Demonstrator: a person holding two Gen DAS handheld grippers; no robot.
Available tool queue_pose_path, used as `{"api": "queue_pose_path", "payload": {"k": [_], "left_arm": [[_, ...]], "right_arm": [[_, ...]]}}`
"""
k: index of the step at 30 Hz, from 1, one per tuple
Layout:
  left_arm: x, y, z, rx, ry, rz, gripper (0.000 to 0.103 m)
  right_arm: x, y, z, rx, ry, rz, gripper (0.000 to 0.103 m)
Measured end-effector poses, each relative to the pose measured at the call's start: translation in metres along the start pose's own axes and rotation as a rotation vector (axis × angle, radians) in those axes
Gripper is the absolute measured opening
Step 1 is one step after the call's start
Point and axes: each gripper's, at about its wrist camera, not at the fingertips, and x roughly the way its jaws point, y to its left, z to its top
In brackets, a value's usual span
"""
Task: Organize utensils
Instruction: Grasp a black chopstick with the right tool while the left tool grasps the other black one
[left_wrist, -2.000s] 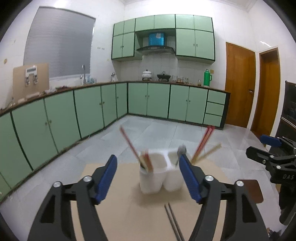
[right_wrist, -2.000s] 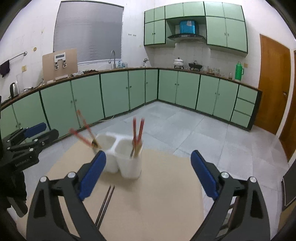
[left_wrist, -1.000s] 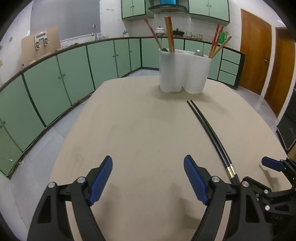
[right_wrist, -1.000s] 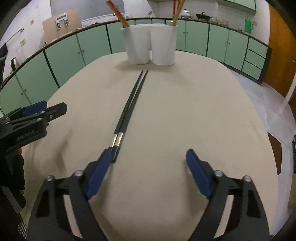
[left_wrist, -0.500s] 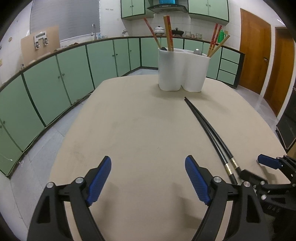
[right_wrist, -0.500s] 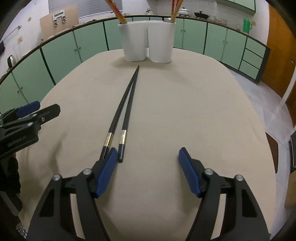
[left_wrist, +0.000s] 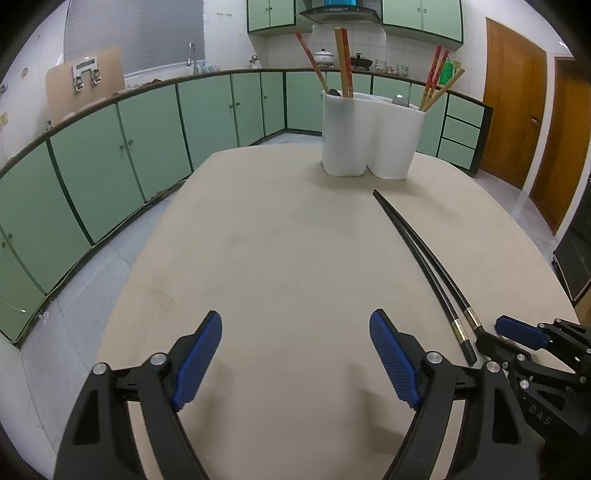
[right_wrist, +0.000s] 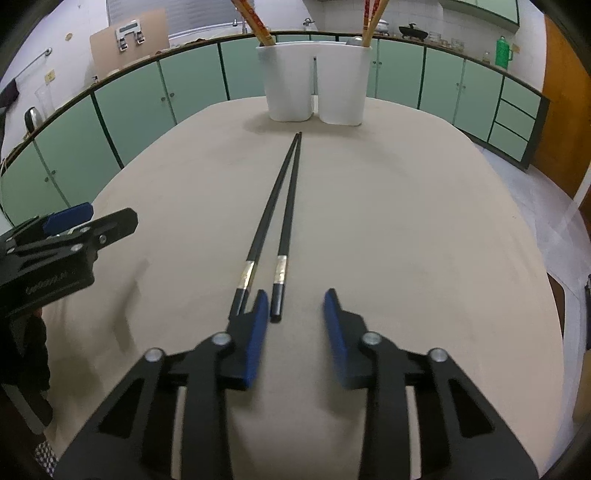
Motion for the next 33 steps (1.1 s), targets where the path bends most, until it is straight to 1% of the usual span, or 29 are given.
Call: {"api": "queue_pose_path", "payload": {"k": [1, 2, 3, 8, 12, 17, 21, 23, 26, 28, 29, 33], "left_arm": [[0.0, -0.001, 0.0, -0.001, 0.001, -0.002, 0.081], [0.0, -0.002, -0.001, -0.001, 0.004, -0.004, 0.081], [0.001, -0.003, -0.001, -0.002, 0.006, -0.006, 0.081], [0.002, -0.019, -0.005, 0.005, 0.017, -0.028, 0.081], [0.004, -0.035, -0.009, 0.007, 0.023, -0.053, 0.081], [0.0, -0.06, -0.013, 0.013, 0.011, -0.098, 0.081], [0.0, -0.076, -0.015, 0.002, 0.016, -0.126, 0.079], [0.002, -0.086, -0.016, 0.013, 0.031, -0.129, 0.079], [0.005, -0.091, -0.017, 0.013, 0.048, -0.131, 0.073], [0.009, -0.092, -0.018, -0.004, 0.077, -0.135, 0.063], [0.011, -0.092, -0.019, -0.012, 0.088, -0.14, 0.06], [0.011, -0.097, -0.019, 0.004, 0.09, -0.125, 0.05]], "right_arm": [[0.0, 0.0, 0.0, -0.002, 0.0, -0.002, 0.013], [0.0, 0.001, 0.0, -0.005, -0.002, -0.005, 0.008], [0.0, 0.001, -0.001, -0.008, -0.001, -0.004, 0.006], [-0.004, -0.012, -0.003, 0.046, -0.01, 0.004, 0.006], [-0.012, -0.03, -0.007, 0.092, -0.028, -0.025, 0.006], [-0.022, -0.051, -0.011, 0.106, -0.058, -0.076, 0.006], [-0.025, -0.066, -0.013, 0.132, -0.068, -0.091, 0.006], [-0.025, -0.071, -0.014, 0.142, -0.071, -0.093, 0.006], [-0.025, -0.076, -0.015, 0.152, -0.074, -0.094, 0.006], [-0.025, -0.079, -0.015, 0.161, -0.074, -0.092, 0.006], [-0.024, -0.081, -0.016, 0.168, -0.074, -0.088, 0.006], [-0.025, -0.082, -0.017, 0.176, -0.076, -0.082, 0.006]]}}
